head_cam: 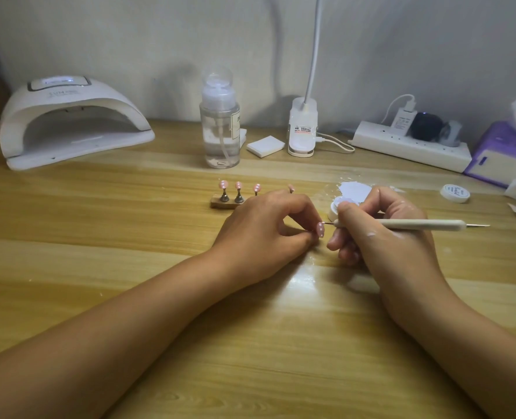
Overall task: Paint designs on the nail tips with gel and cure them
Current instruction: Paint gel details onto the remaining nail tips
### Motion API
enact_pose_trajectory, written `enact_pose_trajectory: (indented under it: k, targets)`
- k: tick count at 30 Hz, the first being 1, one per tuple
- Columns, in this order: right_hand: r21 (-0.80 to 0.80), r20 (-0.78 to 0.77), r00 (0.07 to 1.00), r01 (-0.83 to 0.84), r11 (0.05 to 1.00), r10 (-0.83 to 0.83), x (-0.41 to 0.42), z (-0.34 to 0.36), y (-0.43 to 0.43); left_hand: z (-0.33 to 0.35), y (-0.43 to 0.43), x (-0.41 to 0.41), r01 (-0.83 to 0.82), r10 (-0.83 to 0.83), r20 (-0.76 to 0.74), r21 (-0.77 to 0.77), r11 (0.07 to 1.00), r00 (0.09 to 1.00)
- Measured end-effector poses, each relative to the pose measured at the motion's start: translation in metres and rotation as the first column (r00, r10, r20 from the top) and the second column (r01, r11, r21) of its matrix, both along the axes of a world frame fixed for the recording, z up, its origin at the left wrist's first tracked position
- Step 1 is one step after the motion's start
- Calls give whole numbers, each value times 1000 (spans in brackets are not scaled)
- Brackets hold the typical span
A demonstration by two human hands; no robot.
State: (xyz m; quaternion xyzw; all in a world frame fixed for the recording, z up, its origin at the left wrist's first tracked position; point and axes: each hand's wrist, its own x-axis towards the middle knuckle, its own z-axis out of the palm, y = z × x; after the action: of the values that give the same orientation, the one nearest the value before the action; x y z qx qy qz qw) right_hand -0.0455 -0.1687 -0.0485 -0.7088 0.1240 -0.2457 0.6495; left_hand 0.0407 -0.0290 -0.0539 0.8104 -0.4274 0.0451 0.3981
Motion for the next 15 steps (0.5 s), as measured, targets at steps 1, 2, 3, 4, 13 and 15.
enact_pose_trajectory:
  k: [1, 2, 3, 4, 13, 15]
  targets:
    - [12, 6, 1000, 9, 1000, -9, 0, 0, 0, 0, 0, 0, 5, -5, 3, -1, 1000, 1000]
    - [16, 7, 1000, 15, 1000, -15, 0, 1, 0, 0, 0, -1, 10, -10, 6, -2, 1000, 1000]
    - [12, 4, 1000, 19, 1000, -19, 0, 1, 0, 1, 0, -1, 15, -15, 7, -1, 1000, 1000]
    - [-2, -3, 1000, 23, 1000, -23, 1, 1, 0, 1, 0, -1, 17, -17, 7, 1, 1000, 1000]
    - [-74, -63, 997, 32, 997, -37, 2, -2, 1, 3, 0, -3, 0, 0, 13, -6, 1000, 1000]
    - [-73, -65, 997, 26, 997, -31, 2, -2, 1, 3, 0, -3, 1, -1, 12, -5, 1000, 1000]
